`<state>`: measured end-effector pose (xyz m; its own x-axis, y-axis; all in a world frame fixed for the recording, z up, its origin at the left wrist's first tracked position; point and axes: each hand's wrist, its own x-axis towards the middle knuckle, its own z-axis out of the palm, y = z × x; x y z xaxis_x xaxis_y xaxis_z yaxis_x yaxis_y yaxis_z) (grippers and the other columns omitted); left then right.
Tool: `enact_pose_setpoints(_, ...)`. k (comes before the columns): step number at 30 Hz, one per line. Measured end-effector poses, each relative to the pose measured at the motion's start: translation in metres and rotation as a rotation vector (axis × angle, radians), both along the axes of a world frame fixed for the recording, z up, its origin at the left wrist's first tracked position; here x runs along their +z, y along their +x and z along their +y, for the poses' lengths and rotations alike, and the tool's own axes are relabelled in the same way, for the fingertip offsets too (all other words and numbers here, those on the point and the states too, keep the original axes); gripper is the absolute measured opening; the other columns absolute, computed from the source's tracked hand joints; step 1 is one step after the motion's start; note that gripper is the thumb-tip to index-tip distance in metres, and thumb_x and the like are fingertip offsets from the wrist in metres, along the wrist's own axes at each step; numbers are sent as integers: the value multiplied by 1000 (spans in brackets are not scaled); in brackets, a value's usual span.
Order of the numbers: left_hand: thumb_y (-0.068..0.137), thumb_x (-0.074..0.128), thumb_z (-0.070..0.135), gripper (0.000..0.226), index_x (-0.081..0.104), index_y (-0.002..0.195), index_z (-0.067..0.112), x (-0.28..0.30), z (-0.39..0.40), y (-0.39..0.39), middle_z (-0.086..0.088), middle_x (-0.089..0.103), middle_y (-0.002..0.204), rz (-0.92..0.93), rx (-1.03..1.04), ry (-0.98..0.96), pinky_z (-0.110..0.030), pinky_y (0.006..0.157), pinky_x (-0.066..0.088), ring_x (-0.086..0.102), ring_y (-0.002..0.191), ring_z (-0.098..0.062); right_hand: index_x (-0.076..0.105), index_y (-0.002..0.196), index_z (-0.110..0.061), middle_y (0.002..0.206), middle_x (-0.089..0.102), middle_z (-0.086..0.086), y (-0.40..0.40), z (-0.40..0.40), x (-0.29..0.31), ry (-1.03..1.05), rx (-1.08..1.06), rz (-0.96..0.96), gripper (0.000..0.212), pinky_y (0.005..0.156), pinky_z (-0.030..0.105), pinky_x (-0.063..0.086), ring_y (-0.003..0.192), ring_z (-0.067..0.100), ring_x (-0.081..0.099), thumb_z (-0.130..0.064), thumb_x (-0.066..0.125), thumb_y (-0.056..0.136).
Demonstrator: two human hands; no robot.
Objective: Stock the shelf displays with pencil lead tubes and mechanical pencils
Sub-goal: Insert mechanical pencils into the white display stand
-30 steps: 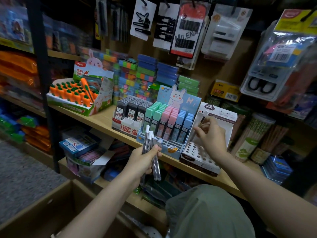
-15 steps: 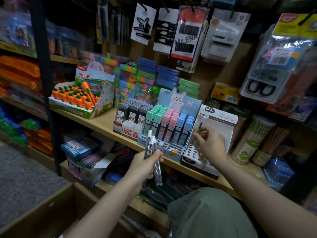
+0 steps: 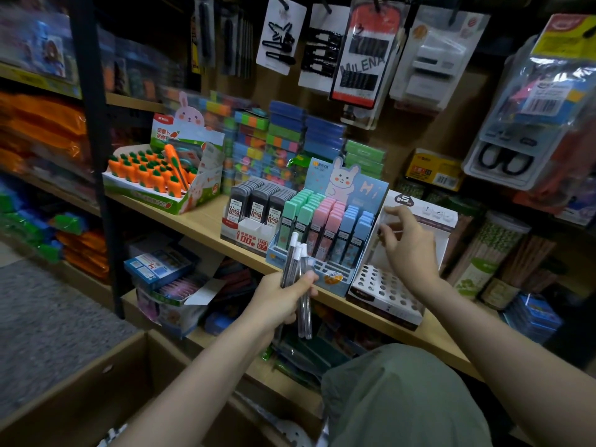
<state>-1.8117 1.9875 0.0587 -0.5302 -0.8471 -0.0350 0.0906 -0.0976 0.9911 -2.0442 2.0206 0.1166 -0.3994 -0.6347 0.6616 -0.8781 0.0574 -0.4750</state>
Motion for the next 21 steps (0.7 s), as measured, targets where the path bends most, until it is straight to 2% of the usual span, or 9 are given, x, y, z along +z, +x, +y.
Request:
enact_pose_setpoints(4,91,62,41,27,72,101,17,-1,-1,1,-2,69,84,-16,-74,-37,-18,45,36,43,51,-6,50,116,-26,84,68,-1,1,-5,1,76,-37,-65,18,73,49,57,77,22,67,-20,51,100)
enact_pose_setpoints(7,93,60,40,24,70,107,24,0,1,1,1,74,84,11,-127,-55,-18,43,34,40,47,-5,48,116,-30,82,68,0,8,-4,-6,71,-49,-33,18,66,48,58,69,21,66,-21,49,100)
enact_pose_setpoints(9,94,58,40,23,69,110,27,2,1,1,-2,75,88,42,-163,-68,-19,43,32,38,47,-6,45,123,-35,76,68,0,8,2,-12,74,-35,18,29,58,43,57,61,17,64,-18,50,99)
enact_pose_setpoints(11,94,58,41,25,68,113,27,4,1,1,-5,74,90,75,-186,-77,-19,42,31,37,47,-6,37,138,-36,65,61,-4,8,11,-16,133,-31,59,46,49,34,51,54,9,57,-17,51,98)
enact_pose_setpoints(13,93,58,41,26,68,113,28,6,1,2,-6,74,90,99,-195,-81,-19,41,30,35,47,-6,22,151,-33,70,55,-9,10,20,-17,176,-40,93,64,52,24,44,59,2,53,-19,53,98)
enact_pose_setpoints(15,90,60,44,28,68,112,29,8,1,3,-5,74,89,109,-216,-87,-20,42,29,34,47,-8,15,154,-30,81,55,-9,15,29,-14,103,6,36,71,57,22,46,65,6,55,-20,56,97)
enact_pose_setpoints(17,86,62,46,32,69,111,27,9,1,3,-3,73,86,113,-255,-99,-18,41,29,33,45,-7,32,147,-33,89,59,-11,31,37,-7,63,146,-84,58,59,17,51,74,4,60,-25,59,95)
enact_pose_setpoints(19,88,63,41,33,68,113,21,9,2,2,-3,71,83,105,-298,-104,-17,40,29,33,43,-6,49,132,-38,95,67,-11,54,41,-1,206,293,-162,41,69,12,52,84,-6,63,-34,61,93)
enact_pose_setpoints(21,90,62,36,32,66,111,12,10,4,1,-4,71,83,109,-319,-88,-17,39,28,32,42,-6,59,124,-35,92,72,-15,72,41,2,288,409,-275,32,74,11,52,87,-7,66,-34,62,92)
